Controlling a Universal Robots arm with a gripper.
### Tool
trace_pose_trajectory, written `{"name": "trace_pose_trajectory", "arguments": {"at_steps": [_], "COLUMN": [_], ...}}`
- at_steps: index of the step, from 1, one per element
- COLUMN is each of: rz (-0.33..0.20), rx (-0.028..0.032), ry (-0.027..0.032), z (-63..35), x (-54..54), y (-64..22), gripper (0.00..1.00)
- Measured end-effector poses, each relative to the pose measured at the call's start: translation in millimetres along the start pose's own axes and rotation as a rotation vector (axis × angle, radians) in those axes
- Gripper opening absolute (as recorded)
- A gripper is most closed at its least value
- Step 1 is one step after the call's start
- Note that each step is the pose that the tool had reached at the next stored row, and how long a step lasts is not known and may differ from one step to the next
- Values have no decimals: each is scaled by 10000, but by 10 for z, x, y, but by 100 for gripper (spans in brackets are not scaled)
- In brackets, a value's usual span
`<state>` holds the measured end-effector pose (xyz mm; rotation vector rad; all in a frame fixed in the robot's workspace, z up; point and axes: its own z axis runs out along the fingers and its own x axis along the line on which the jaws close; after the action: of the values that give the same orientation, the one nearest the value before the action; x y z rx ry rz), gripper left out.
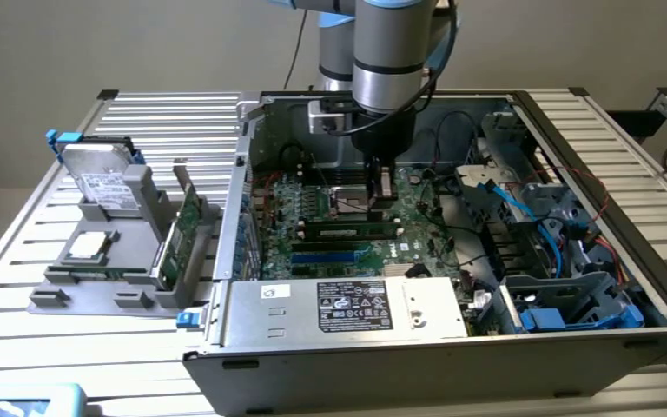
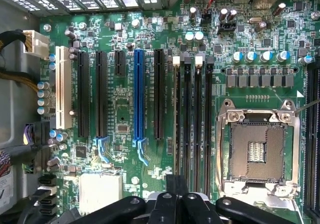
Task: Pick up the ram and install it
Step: 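Press down the ram until it locks into place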
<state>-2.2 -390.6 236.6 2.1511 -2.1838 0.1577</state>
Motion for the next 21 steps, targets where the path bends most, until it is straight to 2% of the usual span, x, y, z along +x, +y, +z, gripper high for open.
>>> {"name": "trace_pose_trajectory", "arguments": {"at_steps": [2,4,21], "rz": [18,33,161], "rx": [-4,-5,-21], "ry": [-73,-96,-101], "z": [4,9,54], "x": [6,18,35], "y": [-6,-13,-47], "gripper": [11,11,11]}}
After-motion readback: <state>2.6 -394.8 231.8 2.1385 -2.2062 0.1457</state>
